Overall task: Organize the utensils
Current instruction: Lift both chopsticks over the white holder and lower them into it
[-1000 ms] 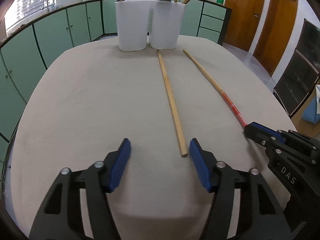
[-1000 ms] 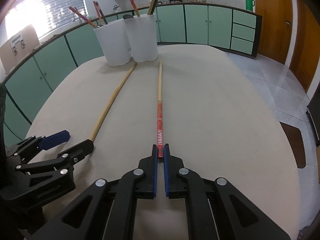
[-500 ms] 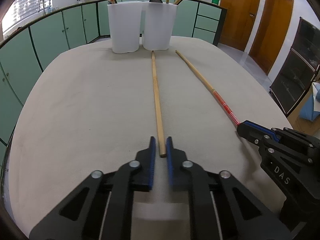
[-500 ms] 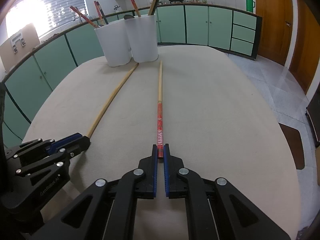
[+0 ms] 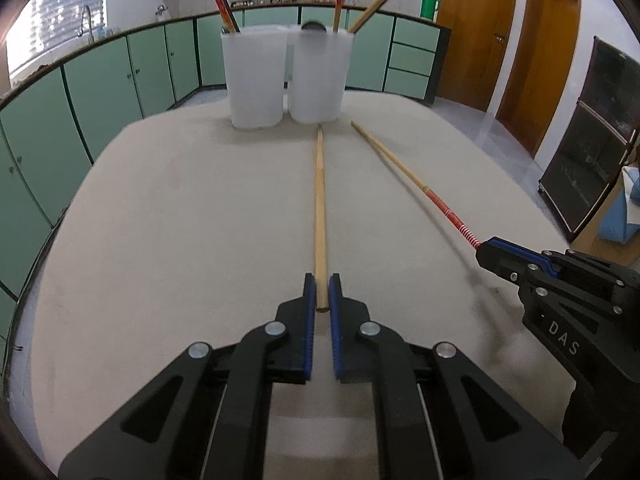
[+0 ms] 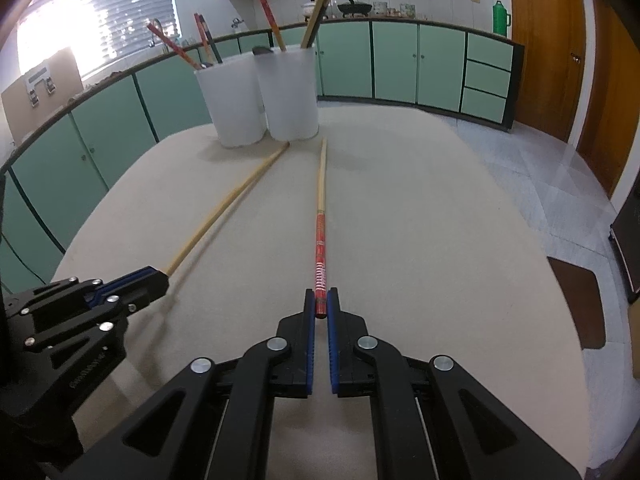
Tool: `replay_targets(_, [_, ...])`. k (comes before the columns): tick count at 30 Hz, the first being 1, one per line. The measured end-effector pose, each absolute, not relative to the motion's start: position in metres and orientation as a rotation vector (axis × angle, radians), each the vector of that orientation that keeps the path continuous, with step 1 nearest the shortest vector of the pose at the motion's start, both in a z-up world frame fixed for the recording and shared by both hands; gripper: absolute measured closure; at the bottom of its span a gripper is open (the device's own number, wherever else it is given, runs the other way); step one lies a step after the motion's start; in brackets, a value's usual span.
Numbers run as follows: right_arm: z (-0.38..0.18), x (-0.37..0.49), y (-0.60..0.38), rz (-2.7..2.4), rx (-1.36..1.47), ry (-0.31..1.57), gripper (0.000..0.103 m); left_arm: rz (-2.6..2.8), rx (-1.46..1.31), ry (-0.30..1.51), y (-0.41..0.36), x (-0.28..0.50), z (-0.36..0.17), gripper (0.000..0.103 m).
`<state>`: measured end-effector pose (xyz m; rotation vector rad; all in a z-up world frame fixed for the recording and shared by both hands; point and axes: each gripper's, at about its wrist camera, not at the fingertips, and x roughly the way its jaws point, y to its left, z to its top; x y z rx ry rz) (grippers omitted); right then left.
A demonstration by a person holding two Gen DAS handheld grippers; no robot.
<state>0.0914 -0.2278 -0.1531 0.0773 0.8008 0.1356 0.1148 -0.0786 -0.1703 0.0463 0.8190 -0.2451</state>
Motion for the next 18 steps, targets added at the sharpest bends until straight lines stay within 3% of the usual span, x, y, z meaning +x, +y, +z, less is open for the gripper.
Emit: replay_targets(18, [-0.074, 0.095, -0.231, 0.182, 0.049, 0.623, 0.097, -0.256, 0.040, 0.589, -0.059, 0.107, -0.072, 0.097])
